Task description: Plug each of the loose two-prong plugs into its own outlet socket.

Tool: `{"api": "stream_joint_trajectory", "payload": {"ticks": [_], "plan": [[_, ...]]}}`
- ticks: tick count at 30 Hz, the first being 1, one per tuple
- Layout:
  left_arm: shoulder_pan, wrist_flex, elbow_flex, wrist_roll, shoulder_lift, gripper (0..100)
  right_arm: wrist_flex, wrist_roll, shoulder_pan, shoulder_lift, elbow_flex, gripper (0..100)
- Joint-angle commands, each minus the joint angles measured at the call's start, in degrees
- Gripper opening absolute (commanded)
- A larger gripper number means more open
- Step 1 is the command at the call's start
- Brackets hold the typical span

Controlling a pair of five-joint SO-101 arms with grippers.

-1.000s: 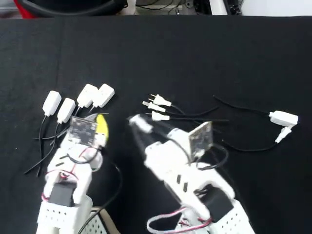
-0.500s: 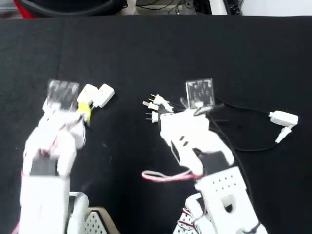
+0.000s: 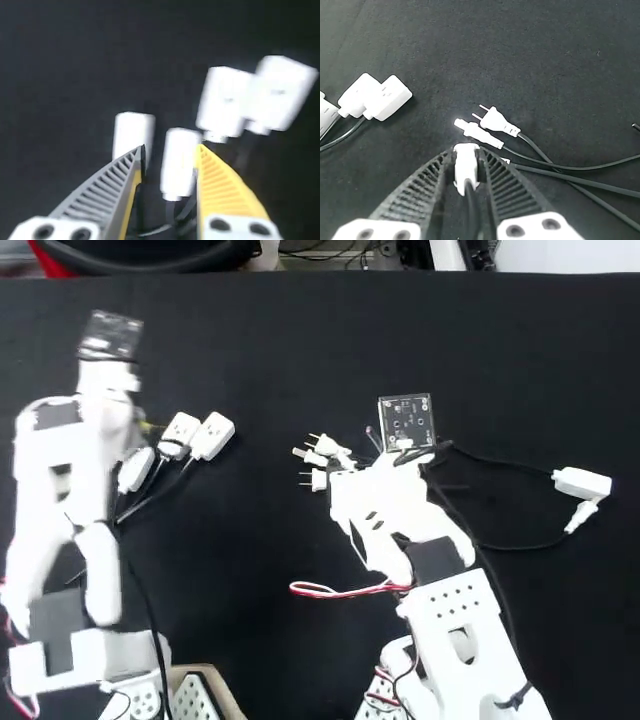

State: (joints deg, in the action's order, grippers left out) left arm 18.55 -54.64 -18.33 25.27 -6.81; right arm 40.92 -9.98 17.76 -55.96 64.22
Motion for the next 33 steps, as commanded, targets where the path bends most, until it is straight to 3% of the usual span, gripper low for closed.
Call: {"api": "stream_joint_trajectory", "payload": {"ticks": [1, 12, 23, 33], "plan": [[8.2, -0.4, 10.9, 1.3, 4.7, 18, -0.2, 0.5, -0.7, 0.2, -3.4, 1.2], [9.5, -0.4, 13.9, 9.8, 17.4, 18, 0.0, 0.5, -0.6, 0.2, -3.3, 1.2], [9.3, -1.1, 15.5, 11.3, 21.6, 18, 0.0, 0.5, -0.6, 0.2, -3.3, 1.2], [8.7, -20.8, 32.0, 11.3, 23.2, 18, 0.1, 0.6, -0.6, 0.2, -3.3, 1.2]]}}
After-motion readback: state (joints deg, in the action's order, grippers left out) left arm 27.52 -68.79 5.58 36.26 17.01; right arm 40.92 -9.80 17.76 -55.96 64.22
